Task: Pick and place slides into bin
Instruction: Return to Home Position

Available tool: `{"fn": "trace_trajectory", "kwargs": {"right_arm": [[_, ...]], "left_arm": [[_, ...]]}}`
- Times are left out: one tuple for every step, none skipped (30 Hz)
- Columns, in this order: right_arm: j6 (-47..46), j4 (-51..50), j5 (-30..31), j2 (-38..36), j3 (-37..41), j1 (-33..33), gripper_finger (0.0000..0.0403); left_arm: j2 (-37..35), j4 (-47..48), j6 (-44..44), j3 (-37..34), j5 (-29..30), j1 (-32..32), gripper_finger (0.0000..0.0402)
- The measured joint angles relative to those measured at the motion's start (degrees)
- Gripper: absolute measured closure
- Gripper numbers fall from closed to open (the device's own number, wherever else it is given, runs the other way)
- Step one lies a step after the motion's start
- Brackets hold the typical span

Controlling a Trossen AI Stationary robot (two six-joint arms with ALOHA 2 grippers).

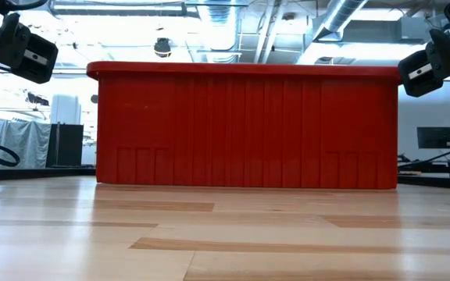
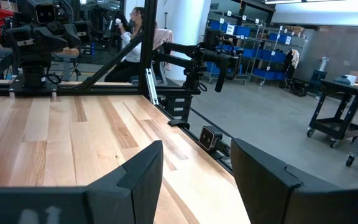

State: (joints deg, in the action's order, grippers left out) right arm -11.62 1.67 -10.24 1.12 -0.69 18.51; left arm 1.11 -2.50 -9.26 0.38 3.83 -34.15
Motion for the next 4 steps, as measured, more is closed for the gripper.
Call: {"fn": "trace_trajectory", "kwargs": {"right_arm": [[0.0,0.0,0.0,0.0,0.0,0.0,0.0267],[0.0,0.0,0.0,0.0,0.0,0.0,0.0267],[0.0,0.0,0.0,0.0,0.0,0.0,0.0267],[0.0,0.0,0.0,0.0,0.0,0.0,0.0267]], "left_arm": [[0.0,0.0,0.0,0.0,0.0,0.0,0.0223],[0.0,0.0,0.0,0.0,0.0,0.0,0.0223],[0.0,0.0,0.0,0.0,0.0,0.0,0.0223],[0.0,0.0,0.0,0.0,0.0,0.0,0.0223]]}}
